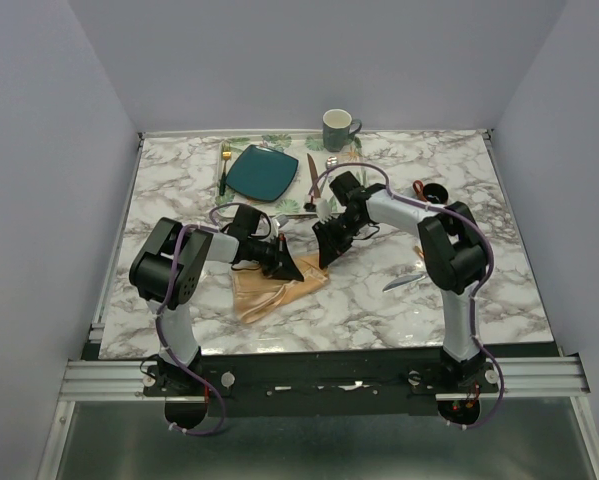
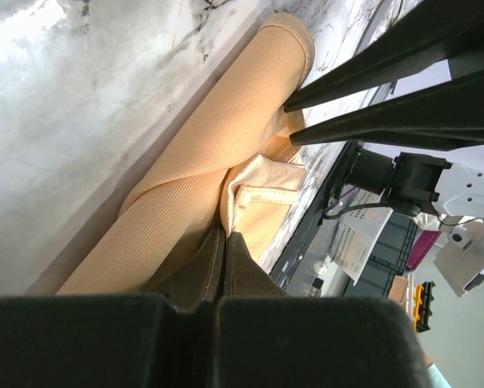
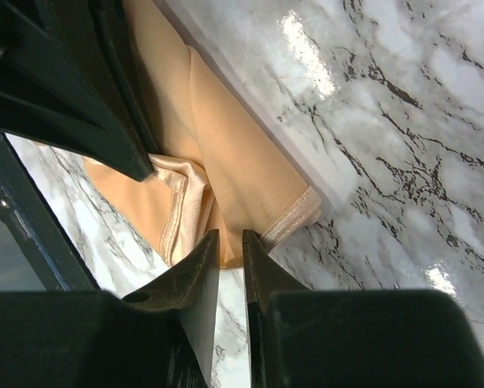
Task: Fold the napkin into a case and place the utensils inside
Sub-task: Stuff the top corner of the smaller-rectangle-folded napkin into the folded napkin.
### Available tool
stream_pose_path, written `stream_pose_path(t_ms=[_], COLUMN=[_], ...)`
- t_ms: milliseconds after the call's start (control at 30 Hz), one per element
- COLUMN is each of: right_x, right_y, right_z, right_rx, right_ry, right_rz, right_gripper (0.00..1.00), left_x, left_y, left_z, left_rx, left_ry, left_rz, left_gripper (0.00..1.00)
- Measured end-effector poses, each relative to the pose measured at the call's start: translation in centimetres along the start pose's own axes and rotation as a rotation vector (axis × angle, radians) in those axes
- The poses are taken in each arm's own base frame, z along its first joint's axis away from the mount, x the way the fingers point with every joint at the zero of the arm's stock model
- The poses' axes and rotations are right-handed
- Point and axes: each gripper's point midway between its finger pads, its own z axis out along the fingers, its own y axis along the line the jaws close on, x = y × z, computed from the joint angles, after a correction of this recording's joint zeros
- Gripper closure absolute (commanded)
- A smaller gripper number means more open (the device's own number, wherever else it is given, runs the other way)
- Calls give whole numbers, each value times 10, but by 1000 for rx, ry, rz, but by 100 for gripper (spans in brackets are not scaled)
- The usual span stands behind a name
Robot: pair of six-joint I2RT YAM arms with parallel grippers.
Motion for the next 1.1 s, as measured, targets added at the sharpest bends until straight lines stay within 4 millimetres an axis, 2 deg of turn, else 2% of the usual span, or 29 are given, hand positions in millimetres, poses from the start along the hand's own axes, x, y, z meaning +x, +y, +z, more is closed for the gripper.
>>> stream_pose_path(t_ms=[167, 300, 433, 900, 1100], right_x=[-6, -17, -21, -24, -22], right_y=[8, 19, 24, 6, 5], right_z=[-6, -12, -10, 1, 10], right_rx=[14, 45, 90, 233, 259], right_ry=[-29, -73, -89, -81, -63], right_rz=[-40, -107, -171, -232, -246], right_gripper=[82, 82, 80, 72, 68], left_x=[0, 0, -1, -3, -4], left_y=[1, 2, 2, 2, 2], left_z=[0, 0, 0, 2, 2], left_rx=[-3, -4, -3, -1, 0], left_ry=[-1, 1, 1, 4, 5], left_rz=[-4, -8, -7, -14, -13], left_gripper=[100, 100, 100, 100, 100])
